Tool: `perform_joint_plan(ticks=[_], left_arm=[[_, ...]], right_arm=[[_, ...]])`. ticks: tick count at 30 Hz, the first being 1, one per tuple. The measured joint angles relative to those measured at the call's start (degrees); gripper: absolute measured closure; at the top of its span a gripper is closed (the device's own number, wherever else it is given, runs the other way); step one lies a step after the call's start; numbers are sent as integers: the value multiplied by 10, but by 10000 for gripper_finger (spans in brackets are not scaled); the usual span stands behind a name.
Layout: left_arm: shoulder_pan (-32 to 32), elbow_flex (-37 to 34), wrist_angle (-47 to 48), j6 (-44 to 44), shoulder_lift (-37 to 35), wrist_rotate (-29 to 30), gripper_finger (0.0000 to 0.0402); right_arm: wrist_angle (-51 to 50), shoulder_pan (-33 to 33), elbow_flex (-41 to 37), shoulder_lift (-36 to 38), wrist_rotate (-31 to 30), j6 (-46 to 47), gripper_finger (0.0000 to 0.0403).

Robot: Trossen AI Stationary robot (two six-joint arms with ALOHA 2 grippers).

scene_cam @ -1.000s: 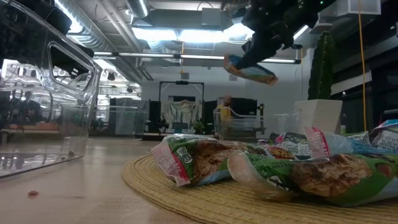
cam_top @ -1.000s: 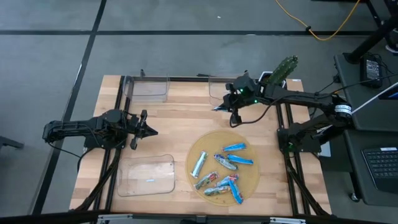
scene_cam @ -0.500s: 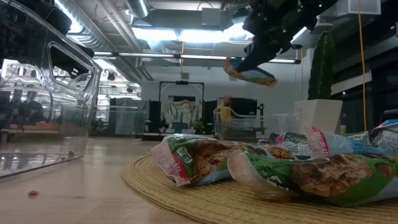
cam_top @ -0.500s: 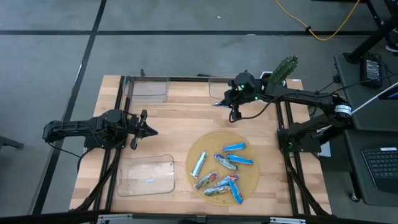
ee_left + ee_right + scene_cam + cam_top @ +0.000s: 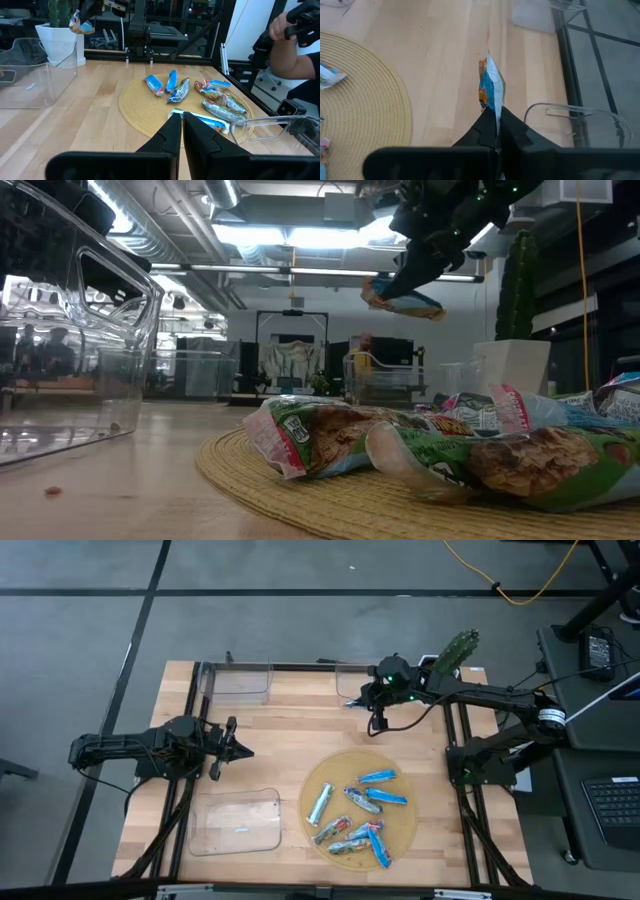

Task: Pick and place Granola Bars by type
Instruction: Put the orange granola bar into the top right transparent bin

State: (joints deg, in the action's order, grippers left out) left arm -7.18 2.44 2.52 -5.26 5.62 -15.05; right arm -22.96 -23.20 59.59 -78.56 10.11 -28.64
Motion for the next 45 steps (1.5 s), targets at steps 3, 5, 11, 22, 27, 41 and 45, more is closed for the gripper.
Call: perform_joint_plan(ticks=[3, 5, 11, 22, 27, 41, 45], left_arm=[[0, 0, 0, 0, 0, 0, 391], [0, 0, 0, 0, 0, 0, 393], [0, 0, 0, 0, 0, 0, 392], [0, 0, 0, 0, 0, 0, 392], [0, 0, 0, 0, 0, 0, 393], [0, 0, 0, 0, 0, 0, 391], [0, 0, 0, 0, 0, 0, 393]], right_arm=[[-4, 0, 1, 0, 0, 0, 393], [-9, -2, 6, 0, 0, 0, 393], [-14, -8, 17, 0, -1, 0, 393], [-22, -75, 17, 0, -1, 0, 393], [-23, -106, 17, 0, -1, 14, 393], [-29, -137, 17, -7, 0, 14, 393], [-30, -137, 17, -15, 6, 14, 393]])
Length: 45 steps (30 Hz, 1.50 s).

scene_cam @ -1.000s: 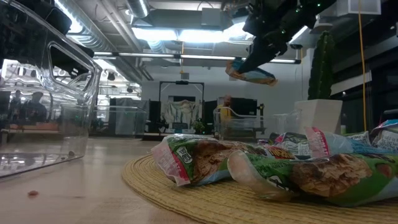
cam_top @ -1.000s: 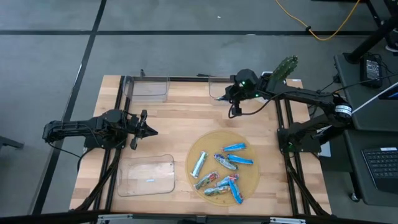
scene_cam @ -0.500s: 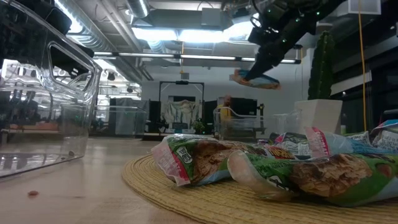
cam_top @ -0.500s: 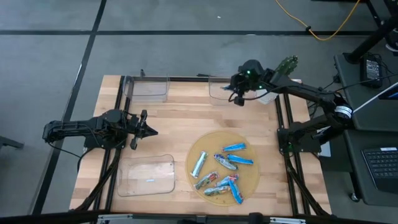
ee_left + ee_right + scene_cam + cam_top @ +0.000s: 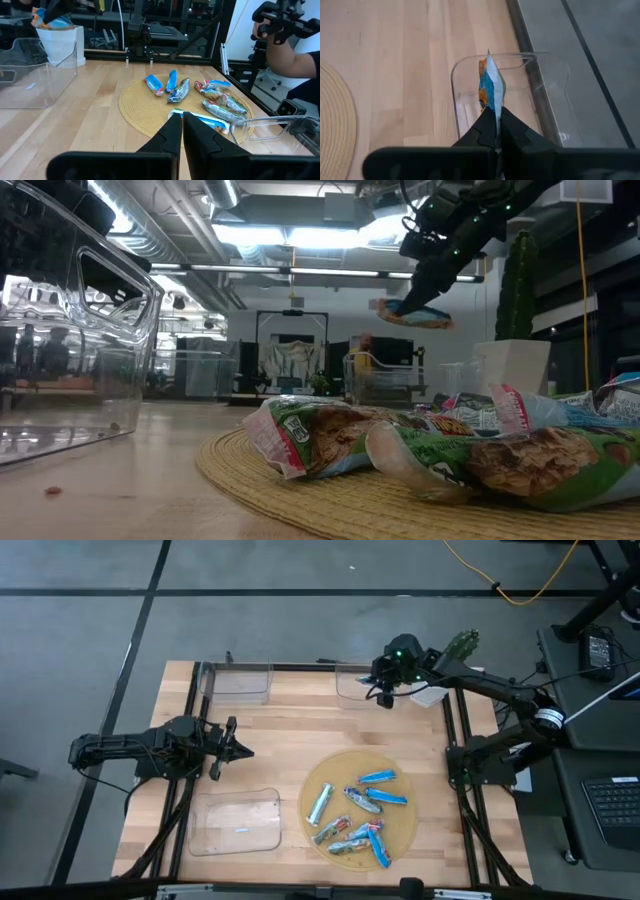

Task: Pick and place Granola Bars by type
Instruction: Put the orange granola bar into the top right transparent bin

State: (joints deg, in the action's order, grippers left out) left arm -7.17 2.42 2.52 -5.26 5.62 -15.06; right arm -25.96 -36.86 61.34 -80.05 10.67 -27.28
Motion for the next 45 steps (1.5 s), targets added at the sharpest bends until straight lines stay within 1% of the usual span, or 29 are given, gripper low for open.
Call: perform_joint_plan(ticks=[16, 45], left_arm=[[0, 0, 0, 0, 0, 0, 389], [0, 0, 0, 0, 0, 0, 393]], right_arm=[[0, -3, 0, -53, 0, -14, 393], [3, -3, 0, -54, 0, -13, 393]])
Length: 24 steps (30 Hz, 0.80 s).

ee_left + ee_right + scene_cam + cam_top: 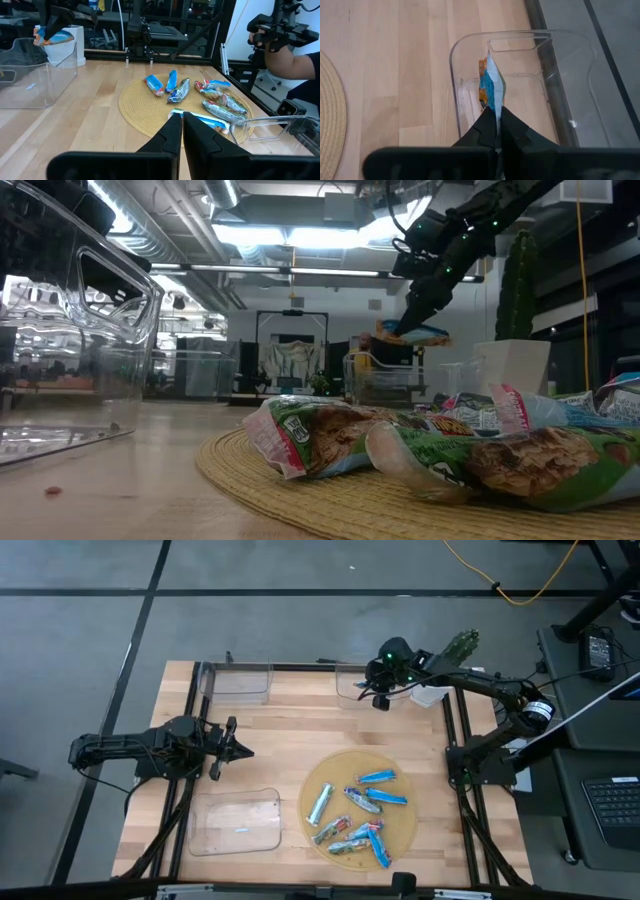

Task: Pick and place Granola Bars by type
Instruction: Put the orange granola bar into the top right transparent bin

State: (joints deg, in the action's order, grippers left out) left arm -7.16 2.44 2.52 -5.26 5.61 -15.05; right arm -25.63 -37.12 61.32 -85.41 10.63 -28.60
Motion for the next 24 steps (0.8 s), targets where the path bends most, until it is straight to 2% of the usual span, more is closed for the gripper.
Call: perform_joint_plan(ticks=[24], left_arm=[[0, 0, 0, 0, 0, 0, 393]], right_arm=[[0, 0, 0, 0, 0, 0, 393]])
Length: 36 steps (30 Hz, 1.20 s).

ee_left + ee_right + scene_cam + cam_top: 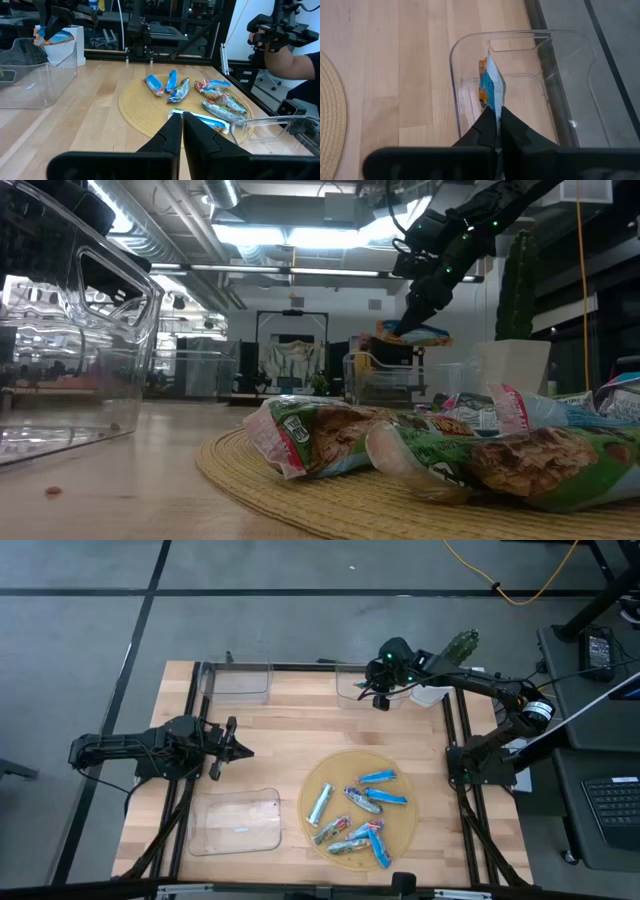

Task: Pick and place Granola Bars by type
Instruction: Put the orange granola bar into the top right transparent bin

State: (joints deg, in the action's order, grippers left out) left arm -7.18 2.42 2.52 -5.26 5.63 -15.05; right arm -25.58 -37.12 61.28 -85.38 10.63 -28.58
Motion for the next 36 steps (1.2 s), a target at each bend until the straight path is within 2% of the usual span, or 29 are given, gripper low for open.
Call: perform_joint_plan(ticks=[27, 36], left_arm=[[0, 0, 0, 0, 0, 0, 391], [0, 0, 0, 0, 0, 0, 391]], right_arm=[[3, 0, 0, 0, 0, -3, 393], [13, -2, 0, 0, 19, -3, 393]])
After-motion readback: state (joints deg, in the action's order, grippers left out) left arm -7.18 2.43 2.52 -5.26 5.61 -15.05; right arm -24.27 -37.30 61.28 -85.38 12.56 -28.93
